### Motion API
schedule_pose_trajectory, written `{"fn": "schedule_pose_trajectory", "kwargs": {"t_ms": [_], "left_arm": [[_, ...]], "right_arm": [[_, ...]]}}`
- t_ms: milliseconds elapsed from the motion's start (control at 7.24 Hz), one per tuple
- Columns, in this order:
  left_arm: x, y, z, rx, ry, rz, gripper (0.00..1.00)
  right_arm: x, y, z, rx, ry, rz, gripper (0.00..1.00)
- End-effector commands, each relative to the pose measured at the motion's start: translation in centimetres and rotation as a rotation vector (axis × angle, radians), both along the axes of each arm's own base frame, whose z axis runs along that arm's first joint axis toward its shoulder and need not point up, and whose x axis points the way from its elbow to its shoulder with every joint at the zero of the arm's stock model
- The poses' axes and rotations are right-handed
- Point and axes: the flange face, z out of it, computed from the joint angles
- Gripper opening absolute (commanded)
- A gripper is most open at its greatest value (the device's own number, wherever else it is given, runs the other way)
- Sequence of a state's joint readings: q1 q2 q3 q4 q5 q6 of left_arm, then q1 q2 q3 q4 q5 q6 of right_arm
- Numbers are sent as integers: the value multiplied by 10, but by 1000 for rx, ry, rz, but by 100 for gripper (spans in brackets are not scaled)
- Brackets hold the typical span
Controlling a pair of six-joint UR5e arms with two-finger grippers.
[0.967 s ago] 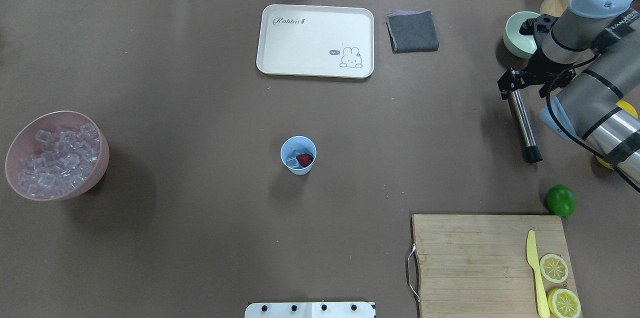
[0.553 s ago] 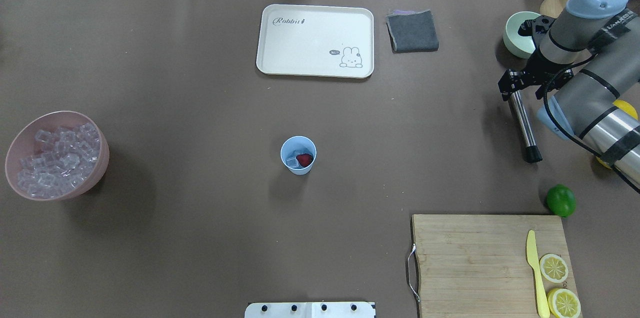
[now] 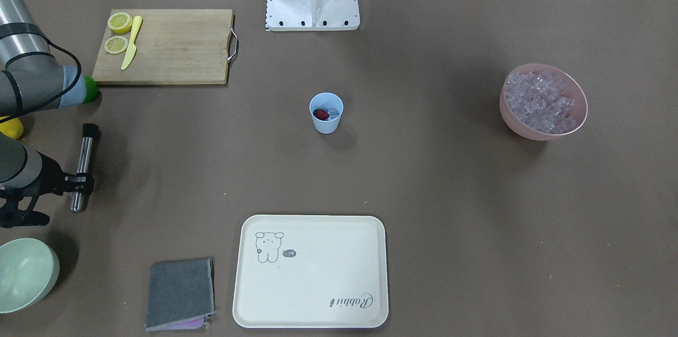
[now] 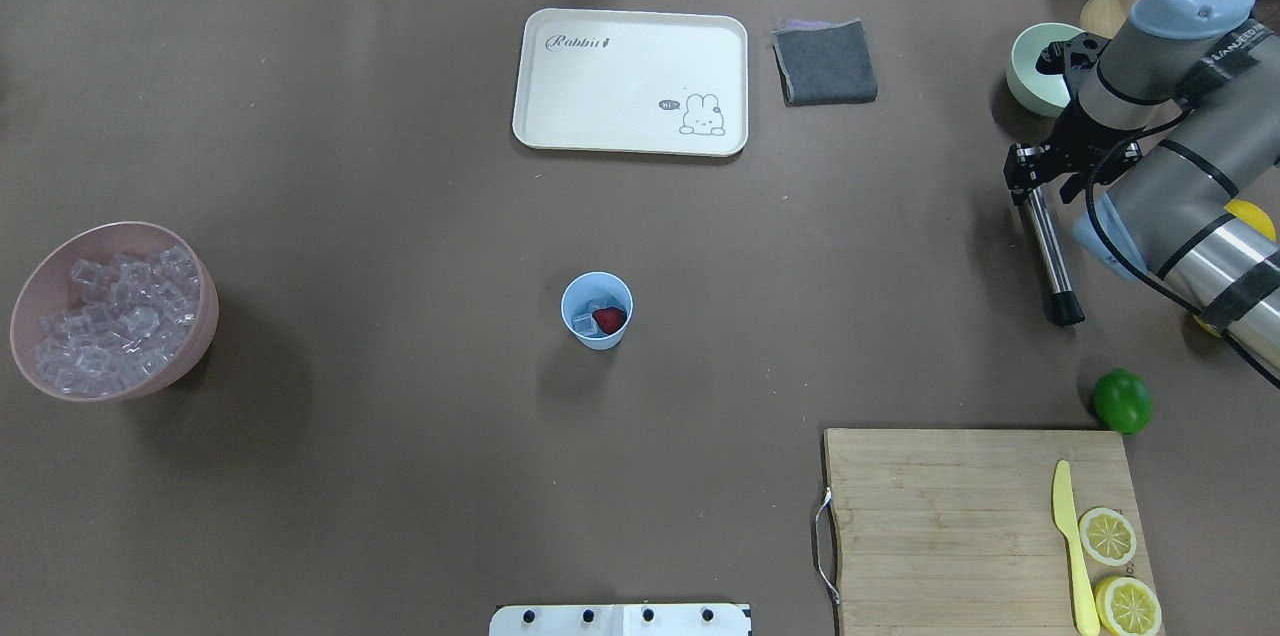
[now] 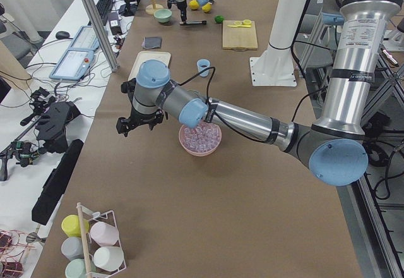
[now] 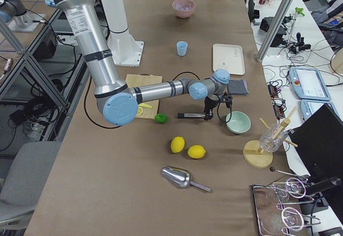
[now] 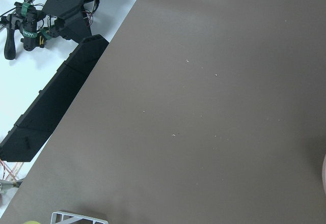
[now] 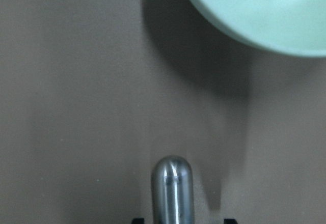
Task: Mash ice and strawberries in cup
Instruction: 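Lower the right gripper and grasp the muddler's upper end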
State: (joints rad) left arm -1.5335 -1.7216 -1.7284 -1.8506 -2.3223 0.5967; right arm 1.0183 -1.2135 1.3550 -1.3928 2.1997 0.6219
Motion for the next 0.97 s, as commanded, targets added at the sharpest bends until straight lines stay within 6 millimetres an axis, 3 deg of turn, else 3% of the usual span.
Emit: {"fn": "schedule_pose_trajectory", "kwargs": {"t_ms": [0, 138, 553, 829], "left_arm": [[1, -3, -2, 4, -1, 0, 97], [1, -3, -3, 5, -1, 0, 97], [0, -12, -9, 13, -8, -5, 97], [0, -13, -8, 11, -8, -6, 97]], "right_arm": [[-2, 1, 0, -4, 1, 1, 10], [-3, 1, 0, -6, 1, 2, 2], [-4, 2, -8, 9, -9, 0, 0], [12, -10, -40, 61, -39, 27, 0]]}}
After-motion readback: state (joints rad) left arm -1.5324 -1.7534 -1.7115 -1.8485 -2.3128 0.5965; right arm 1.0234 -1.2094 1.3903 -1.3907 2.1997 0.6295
